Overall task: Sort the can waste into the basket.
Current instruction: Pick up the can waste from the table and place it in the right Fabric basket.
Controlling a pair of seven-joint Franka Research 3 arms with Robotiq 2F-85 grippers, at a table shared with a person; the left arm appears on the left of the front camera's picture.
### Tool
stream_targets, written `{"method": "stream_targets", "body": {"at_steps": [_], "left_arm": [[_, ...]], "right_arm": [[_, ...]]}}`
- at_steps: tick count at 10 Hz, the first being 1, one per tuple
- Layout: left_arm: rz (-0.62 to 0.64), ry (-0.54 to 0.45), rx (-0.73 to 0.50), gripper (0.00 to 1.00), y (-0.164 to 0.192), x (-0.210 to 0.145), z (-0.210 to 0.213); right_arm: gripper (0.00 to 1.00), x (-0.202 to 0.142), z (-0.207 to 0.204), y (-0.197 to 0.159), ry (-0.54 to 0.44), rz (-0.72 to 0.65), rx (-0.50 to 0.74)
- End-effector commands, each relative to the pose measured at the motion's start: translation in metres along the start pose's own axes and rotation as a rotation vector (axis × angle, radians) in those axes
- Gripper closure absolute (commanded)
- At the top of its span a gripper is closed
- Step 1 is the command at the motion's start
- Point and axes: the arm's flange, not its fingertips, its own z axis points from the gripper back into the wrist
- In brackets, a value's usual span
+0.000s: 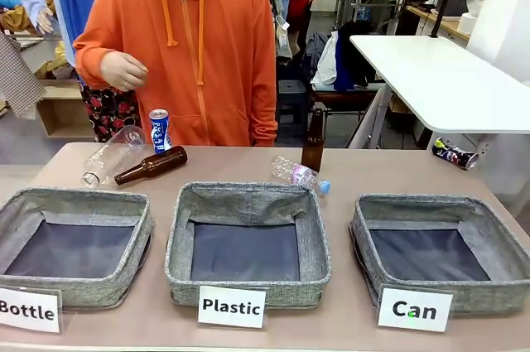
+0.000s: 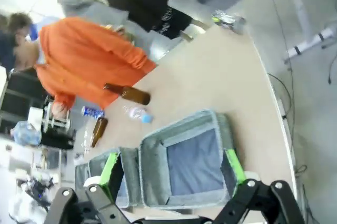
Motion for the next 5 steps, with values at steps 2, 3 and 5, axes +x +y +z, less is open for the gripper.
{"method": "stream_targets", "body": {"at_steps": [2,3,5], "left_arm": [[0.074,-0.151,-0.048,0.0,0.018,-0.063,-0.015],[0.067,-0.051,-0.015,0.0,0.022,-0.001,0.005],[0.067,-0.051,-0.015,0.0,0.022,-0.001,0.005]], "right_arm": [[0.0,-0.114,-0.047,-0.037,-0.062,-0.137,-0.106],[0.0,-0.001,0.005,-0.022,-0.012,-0.057,-0.032],[0.0,-0.001,0.005,-0.022,-0.012,-0.057,-0.032]]}}
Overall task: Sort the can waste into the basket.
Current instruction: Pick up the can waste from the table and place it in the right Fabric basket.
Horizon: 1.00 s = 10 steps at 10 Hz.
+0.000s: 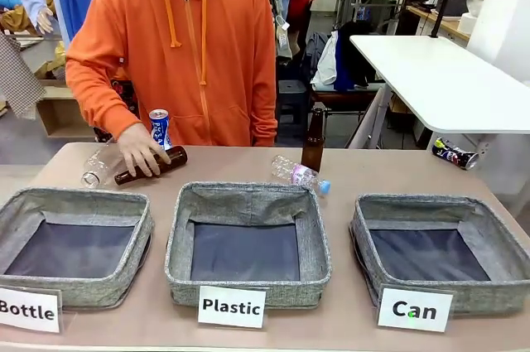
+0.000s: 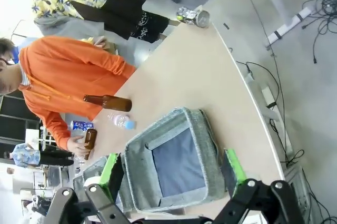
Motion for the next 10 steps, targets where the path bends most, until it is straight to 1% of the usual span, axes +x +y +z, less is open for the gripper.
{"method": "stream_targets", "body": {"at_steps": [1,3,4,5,6,7,8,9,10], "left_arm": [[-0.032,0.006,0.003,0.0,-0.003,0.002,0.004],[-0.032,0.006,0.003,0.0,-0.003,0.002,0.004],[-0.032,0.006,0.003,0.0,-0.003,0.002,0.004],[-0.032,0.006,0.003,0.0,-0.003,0.002,0.004],[-0.032,0.006,0.003,0.0,-0.003,0.002,0.004],[-0.032,0.006,0.003,0.0,-0.003,0.002,0.004],[-0.032,0.006,0.003,0.0,-0.003,0.002,0.004],[-0.032,0.006,0.003,0.0,-0.003,0.002,0.004],[-0.032,0.006,0.003,0.0,-0.003,0.002,0.004]], "right_arm": [[0.0,-0.001,0.004,0.005,-0.004,0.035,0.031],[0.0,0.0,-0.001,0.006,0.001,0.009,0.007],[0.0,0.017,-0.018,0.035,0.077,0.084,-0.056],[0.0,0.039,-0.038,0.059,0.111,0.151,-0.166],[0.0,0.066,-0.064,0.08,0.201,0.255,-0.225],[0.0,0.094,-0.101,0.095,0.131,0.226,-0.486],[0.0,0.116,-0.147,0.108,0.225,0.313,-0.565],[0.0,0.125,-0.184,0.117,0.278,0.403,-0.641],[0.0,0.127,-0.216,0.124,0.358,0.524,-0.626]]}}
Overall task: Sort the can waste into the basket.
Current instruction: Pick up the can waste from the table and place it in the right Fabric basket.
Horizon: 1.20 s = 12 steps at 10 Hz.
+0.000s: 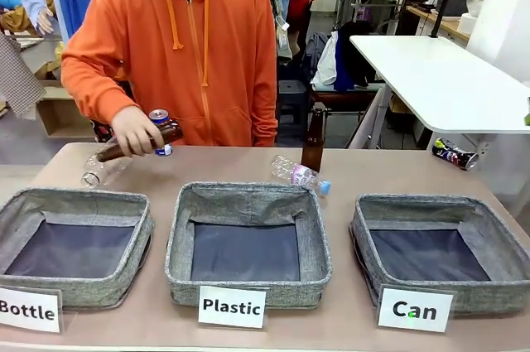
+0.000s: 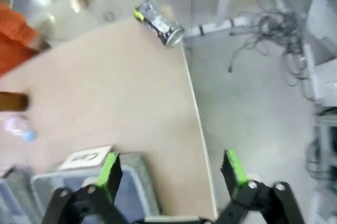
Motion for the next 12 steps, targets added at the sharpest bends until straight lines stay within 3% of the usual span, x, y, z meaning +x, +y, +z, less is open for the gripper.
{"method": "stream_targets", "body": {"at_steps": [1,2,3,4,6,7,9,10,12], "left_arm": [[-0.025,-0.014,-0.025,0.0,0.003,0.001,0.0],[-0.025,-0.014,-0.025,0.0,0.003,0.001,0.0],[-0.025,-0.014,-0.025,0.0,0.003,0.001,0.0],[0.0,-0.001,0.001,0.0,0.0,0.0,0.001],[0.104,-0.085,-0.115,0.0,-0.033,0.029,0.077],[0.128,-0.06,-0.19,0.0,-0.05,0.036,0.106],[0.134,-0.075,-0.25,0.0,-0.061,0.037,0.144],[0.15,-0.074,-0.278,0.0,-0.059,0.035,0.157],[0.145,-0.058,-0.324,0.0,-0.065,0.044,0.166]], "right_arm": [[0.0,0.027,-0.012,0.009,0.078,0.248,-0.04],[0.0,0.025,-0.023,0.022,0.028,0.303,-0.073],[0.0,-0.007,0.008,0.028,-0.064,0.192,-0.1],[0.0,0.026,-0.036,0.023,0.077,0.201,-0.061],[0.0,0.022,-0.022,0.029,0.04,0.234,-0.077],[0.0,0.041,-0.034,0.025,0.091,0.293,-0.024],[0.0,0.085,-0.064,0.021,0.153,0.598,0.115],[0.0,0.104,-0.082,0.018,0.204,0.771,0.119],[0.0,0.146,-0.124,0.011,0.224,0.921,0.151]]}}
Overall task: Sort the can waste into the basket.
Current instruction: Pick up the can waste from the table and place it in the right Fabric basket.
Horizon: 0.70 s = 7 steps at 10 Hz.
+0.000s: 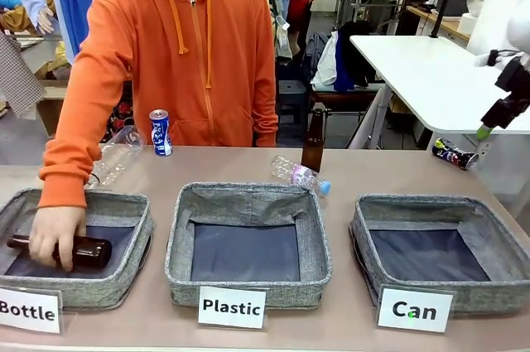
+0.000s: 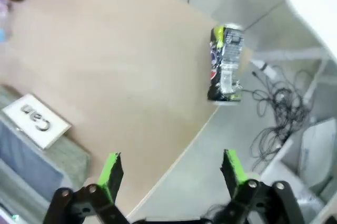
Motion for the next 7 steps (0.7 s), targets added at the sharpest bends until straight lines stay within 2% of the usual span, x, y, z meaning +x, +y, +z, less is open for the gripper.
{"method": "stream_targets", "body": {"at_steps": [1,2,3,7], "left_arm": [[0.029,0.031,-0.038,0.0,0.005,0.004,0.0],[0.02,0.037,-0.035,0.0,0.007,0.008,-0.006],[0.008,0.044,-0.008,0.0,0.006,0.014,-0.016],[0.011,0.26,0.052,0.0,0.013,-0.014,-0.068]], "right_arm": [[0.0,0.019,-0.008,-0.052,-0.033,0.169,0.008],[0.0,0.028,-0.023,-0.062,-0.055,0.249,-0.014],[0.0,0.037,-0.037,-0.072,-0.073,0.266,0.013],[0.0,0.053,-0.08,-0.092,-0.077,0.194,0.093]]}}
